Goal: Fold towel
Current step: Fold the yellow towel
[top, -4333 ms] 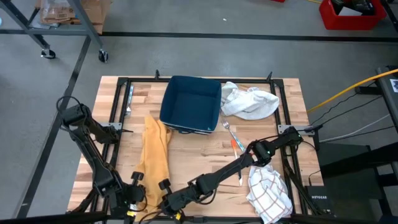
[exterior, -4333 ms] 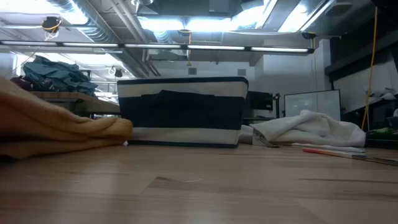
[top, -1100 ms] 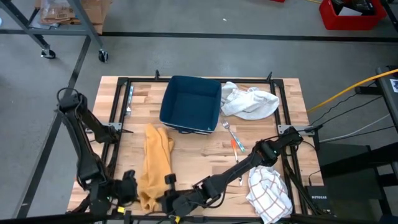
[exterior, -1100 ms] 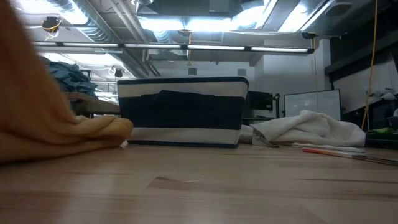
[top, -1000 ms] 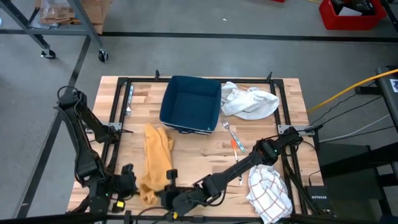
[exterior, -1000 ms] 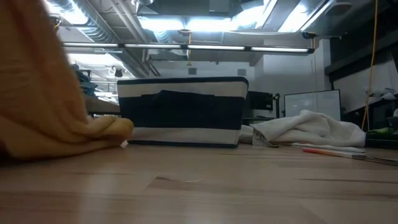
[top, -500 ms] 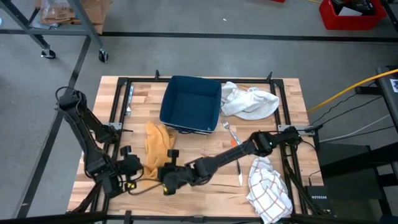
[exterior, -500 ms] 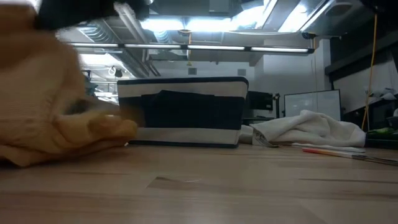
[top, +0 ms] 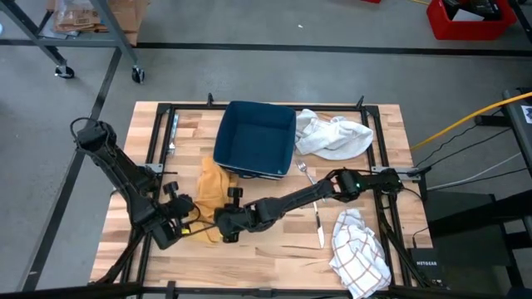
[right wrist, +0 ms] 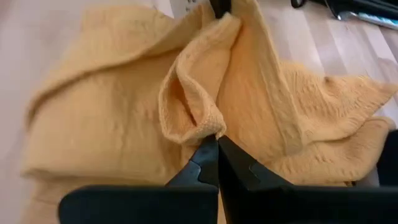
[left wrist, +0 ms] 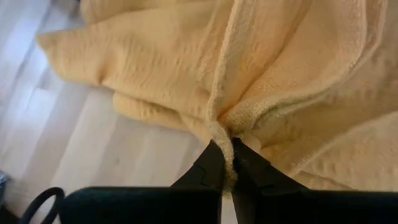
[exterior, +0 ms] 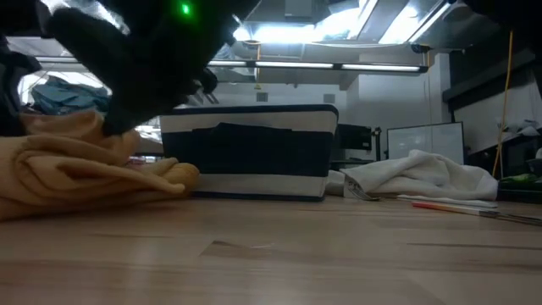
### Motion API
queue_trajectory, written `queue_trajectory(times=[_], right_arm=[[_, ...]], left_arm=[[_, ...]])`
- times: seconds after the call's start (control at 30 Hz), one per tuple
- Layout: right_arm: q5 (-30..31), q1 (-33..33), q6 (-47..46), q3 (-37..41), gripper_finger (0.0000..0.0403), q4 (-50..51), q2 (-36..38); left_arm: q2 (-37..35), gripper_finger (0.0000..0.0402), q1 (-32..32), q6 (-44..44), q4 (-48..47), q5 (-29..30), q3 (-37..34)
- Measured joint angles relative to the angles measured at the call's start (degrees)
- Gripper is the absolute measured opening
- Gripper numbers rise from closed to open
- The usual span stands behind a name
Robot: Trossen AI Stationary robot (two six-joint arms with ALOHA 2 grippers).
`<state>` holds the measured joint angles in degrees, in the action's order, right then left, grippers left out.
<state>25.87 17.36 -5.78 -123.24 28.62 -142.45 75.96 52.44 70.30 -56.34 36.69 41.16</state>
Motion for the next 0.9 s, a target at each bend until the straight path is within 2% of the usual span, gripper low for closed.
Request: queue_trajectory(times=[0.1,0.3,0.5,0.67,0.9], right_arm=[[-0.01,-0.76,0.0,0.13,0.0022,0.21,0.0],[0.17,-1.78,-0.05,0.13,0.0091,0.19,0.0],[2.7,-2.05,0.9,0.13,0.0147,0.25,0.0],[4.64,-2.03,6.15,-1.08,0.0162,-0.03,0.0],[4.78,-2.0,7.88,-5.87,0.0159,0.33,0.0]], left_arm=[[0.0,0.0004,-1.55,-0.26,0.27,0.08,-1.09],[0.0,0.0012,-3.98,-3.32,0.31,1.07,-2.24],[-0.02,0.0092,-6.77,-6.35,-0.52,8.2,-2.24],[-0.02,0.0143,-9.61,-10.83,-1.43,10.84,-0.56],[-0.09,0.0152,-12.11,-10.29,-7.05,10.85,5.1]])
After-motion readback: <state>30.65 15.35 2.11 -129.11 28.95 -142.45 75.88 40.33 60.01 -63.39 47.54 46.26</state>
